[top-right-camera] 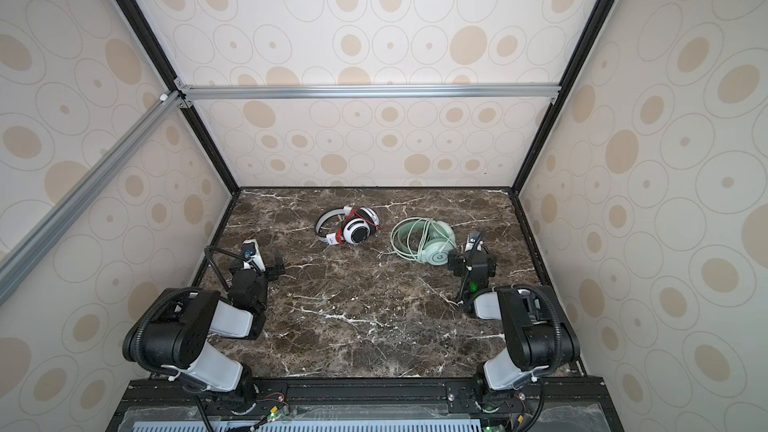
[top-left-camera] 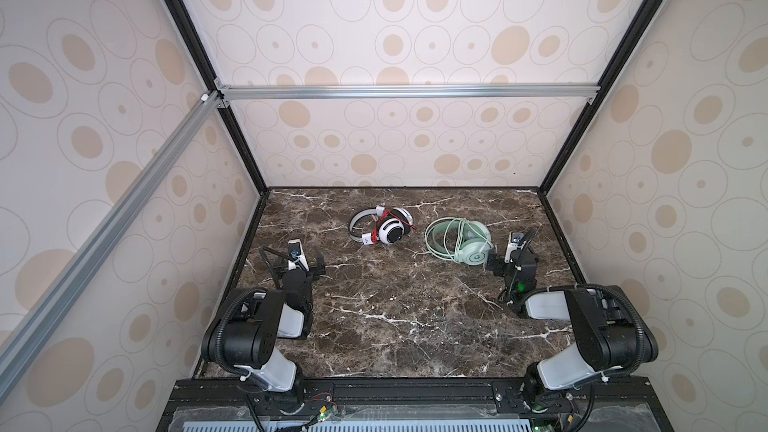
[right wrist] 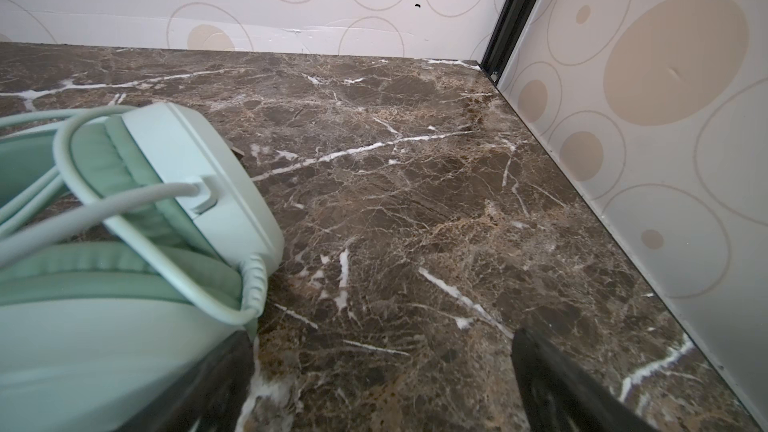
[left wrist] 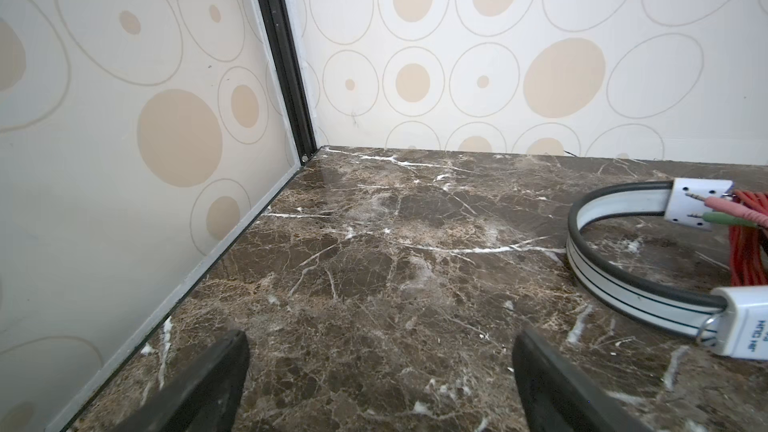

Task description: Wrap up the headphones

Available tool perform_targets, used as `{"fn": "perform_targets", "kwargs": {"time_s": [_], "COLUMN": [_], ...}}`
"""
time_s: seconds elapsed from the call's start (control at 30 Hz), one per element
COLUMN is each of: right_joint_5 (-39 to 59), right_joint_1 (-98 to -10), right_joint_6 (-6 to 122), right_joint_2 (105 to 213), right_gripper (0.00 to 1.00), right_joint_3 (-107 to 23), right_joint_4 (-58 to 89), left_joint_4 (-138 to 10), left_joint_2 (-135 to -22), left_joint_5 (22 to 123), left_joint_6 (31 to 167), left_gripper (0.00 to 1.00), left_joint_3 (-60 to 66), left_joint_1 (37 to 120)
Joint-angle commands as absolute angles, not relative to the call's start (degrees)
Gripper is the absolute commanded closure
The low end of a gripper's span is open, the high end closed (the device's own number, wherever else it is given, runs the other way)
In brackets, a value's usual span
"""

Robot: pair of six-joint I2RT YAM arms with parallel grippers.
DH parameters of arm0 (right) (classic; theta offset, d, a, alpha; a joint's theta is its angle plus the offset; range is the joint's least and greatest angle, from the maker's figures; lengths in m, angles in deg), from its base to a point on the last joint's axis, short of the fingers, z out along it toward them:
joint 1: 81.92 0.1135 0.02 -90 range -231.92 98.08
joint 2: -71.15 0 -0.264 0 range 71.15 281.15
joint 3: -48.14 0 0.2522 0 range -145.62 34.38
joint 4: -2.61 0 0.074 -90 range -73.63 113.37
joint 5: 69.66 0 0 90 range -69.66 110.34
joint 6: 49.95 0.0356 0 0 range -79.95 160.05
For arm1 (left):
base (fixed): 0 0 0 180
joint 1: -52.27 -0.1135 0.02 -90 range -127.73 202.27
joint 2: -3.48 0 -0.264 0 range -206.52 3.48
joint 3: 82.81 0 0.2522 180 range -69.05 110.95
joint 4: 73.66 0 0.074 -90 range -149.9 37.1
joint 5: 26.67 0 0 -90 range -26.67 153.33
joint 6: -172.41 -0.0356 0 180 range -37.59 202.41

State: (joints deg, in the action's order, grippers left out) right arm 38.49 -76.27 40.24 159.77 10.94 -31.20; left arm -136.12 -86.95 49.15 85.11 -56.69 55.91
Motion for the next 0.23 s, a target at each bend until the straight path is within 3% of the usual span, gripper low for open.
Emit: {"fn": "perform_targets", "kwargs": {"time_s": [0.0, 0.2], "right_joint_5": [37.6, 37.7], "right_joint_1": [-76.3, -76.3], "right_joint_6": [40.6, 40.6], "right_joint_2": [159.5, 159.5], "right_gripper": [0.00, 0.00], "right_joint_3": [11.2, 11.2], "right_joint_4": [-31.8, -31.8], "left_joint_4": [-138.9, -139.0], "left_joint_2": [-87.2, -87.0], "left_joint_5": [49.7, 49.7], "left_joint_6": [83.7, 83.7], "left_gripper": [0.02, 0.02], "left_joint_3": [-56.7, -56.8], "left_joint_1": [55.7, 55.7]}}
